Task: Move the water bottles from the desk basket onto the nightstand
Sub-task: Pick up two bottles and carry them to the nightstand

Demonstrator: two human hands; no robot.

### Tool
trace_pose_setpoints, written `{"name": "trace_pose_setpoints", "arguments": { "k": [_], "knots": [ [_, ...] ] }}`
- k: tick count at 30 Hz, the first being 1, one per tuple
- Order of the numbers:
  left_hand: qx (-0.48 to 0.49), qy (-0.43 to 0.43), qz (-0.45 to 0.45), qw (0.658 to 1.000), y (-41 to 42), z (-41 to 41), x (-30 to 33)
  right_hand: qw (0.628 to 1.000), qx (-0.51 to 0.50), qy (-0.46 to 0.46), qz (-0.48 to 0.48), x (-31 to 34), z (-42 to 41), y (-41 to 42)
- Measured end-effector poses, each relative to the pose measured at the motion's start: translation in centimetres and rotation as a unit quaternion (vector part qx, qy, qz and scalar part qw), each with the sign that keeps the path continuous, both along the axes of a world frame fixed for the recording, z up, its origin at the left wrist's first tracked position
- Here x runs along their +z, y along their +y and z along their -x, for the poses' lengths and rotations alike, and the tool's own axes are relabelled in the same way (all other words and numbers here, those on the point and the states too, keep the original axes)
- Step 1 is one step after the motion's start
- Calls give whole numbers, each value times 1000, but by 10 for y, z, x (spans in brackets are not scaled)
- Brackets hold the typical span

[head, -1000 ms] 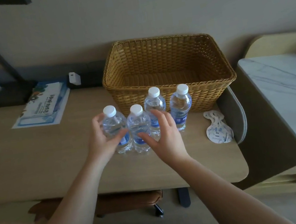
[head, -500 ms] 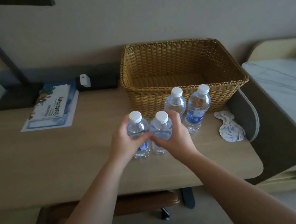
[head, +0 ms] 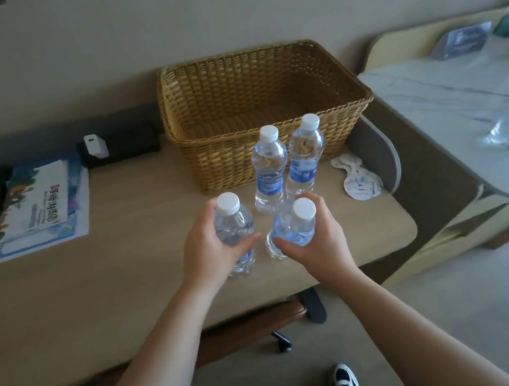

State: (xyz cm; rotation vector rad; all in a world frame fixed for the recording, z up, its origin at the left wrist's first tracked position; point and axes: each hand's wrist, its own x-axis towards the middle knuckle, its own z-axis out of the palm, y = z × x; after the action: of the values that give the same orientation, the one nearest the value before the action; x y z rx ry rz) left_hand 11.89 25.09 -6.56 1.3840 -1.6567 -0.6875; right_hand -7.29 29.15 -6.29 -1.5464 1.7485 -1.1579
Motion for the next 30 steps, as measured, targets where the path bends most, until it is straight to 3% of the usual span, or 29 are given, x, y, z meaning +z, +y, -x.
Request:
{"name": "trace_pose_setpoints", "arguments": {
  "k": [13, 21, 30],
  "knots": [
    [-252, 6, -8, 968, 27, 169, 12, 969, -247, -27, 11, -7, 127, 102],
    [-412, -20, -11, 911, 79, 346, 2, 918, -392, -39, 34, 0, 260, 202],
    [-544, 14, -34, 838, 181, 563, 3, 837, -545, 9, 50, 13, 420, 334]
  ]
}}
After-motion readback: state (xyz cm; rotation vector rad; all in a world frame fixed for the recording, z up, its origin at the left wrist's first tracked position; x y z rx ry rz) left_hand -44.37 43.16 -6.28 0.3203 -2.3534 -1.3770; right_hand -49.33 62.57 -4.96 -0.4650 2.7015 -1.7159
